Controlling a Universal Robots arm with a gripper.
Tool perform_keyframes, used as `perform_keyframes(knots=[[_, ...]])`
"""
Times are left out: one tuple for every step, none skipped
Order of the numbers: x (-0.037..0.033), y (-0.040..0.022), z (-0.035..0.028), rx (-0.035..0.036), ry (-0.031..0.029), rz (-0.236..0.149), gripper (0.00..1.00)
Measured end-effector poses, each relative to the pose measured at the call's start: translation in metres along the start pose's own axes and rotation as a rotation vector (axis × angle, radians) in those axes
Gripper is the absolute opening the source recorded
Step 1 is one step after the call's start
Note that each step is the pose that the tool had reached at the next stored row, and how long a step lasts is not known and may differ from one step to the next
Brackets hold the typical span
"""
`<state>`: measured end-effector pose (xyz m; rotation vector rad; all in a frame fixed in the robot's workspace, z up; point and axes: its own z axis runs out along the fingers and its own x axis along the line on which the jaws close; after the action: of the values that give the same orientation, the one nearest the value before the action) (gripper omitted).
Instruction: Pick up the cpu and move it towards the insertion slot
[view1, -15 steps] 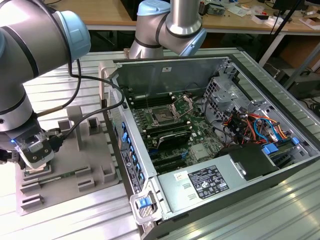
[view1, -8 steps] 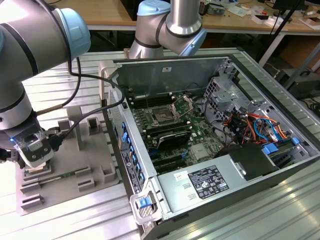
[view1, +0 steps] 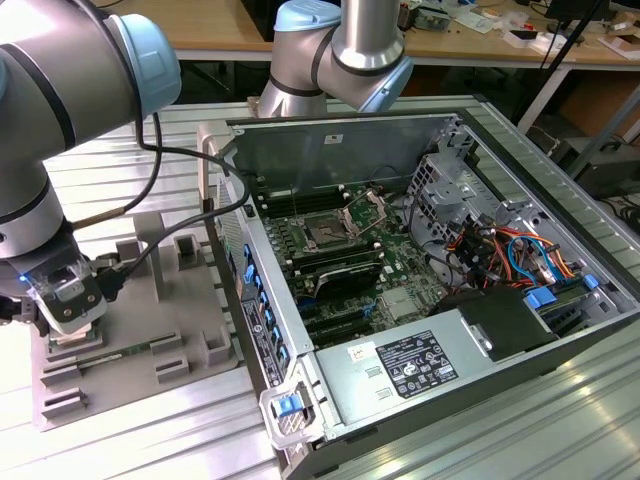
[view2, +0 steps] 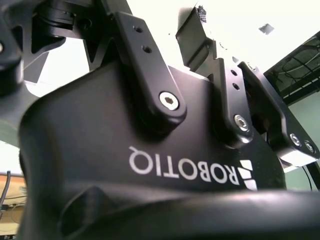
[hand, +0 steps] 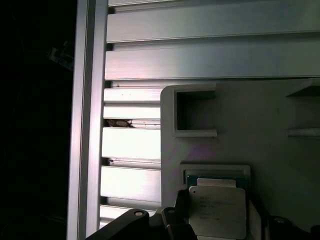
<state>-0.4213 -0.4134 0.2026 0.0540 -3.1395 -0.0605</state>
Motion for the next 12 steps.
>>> perform_keyframes(knots=[[0.0000,0.0000,-0.0007,0.0001,0.0001,0.000,0.55],[0.0000,0.0000,-0.0008,0.0001,0.0001,0.000,0.55],[0.0000,0.0000,-0.0010,0.0000,0.0001,0.000,0.55],[0.0000,0.0001,-0.0012,0.0000,0.0001,0.000,0.55],[0.0000,0.0001,-0.0013,0.0000,0.0001,0.000,0.55],[0.0000,0.0001,-0.0015,0.0000,0.0001,0.000,0.55],[0.0000,0.0001,-0.0017,0.0000,0.0000,0.000,0.55],[0.0000,0.0001,-0.0019,0.0000,0.0000,0.000,0.55],[0.0000,0.0001,-0.0021,-0.0001,0.0000,0.000,0.55],[0.0000,0.0001,-0.0024,0.0000,0.0000,0.000,0.55],[0.0000,0.0001,-0.0027,0.0000,0.0001,0.000,0.55],[0.0000,0.0001,-0.0029,0.0000,0.0001,0.000,0.55]])
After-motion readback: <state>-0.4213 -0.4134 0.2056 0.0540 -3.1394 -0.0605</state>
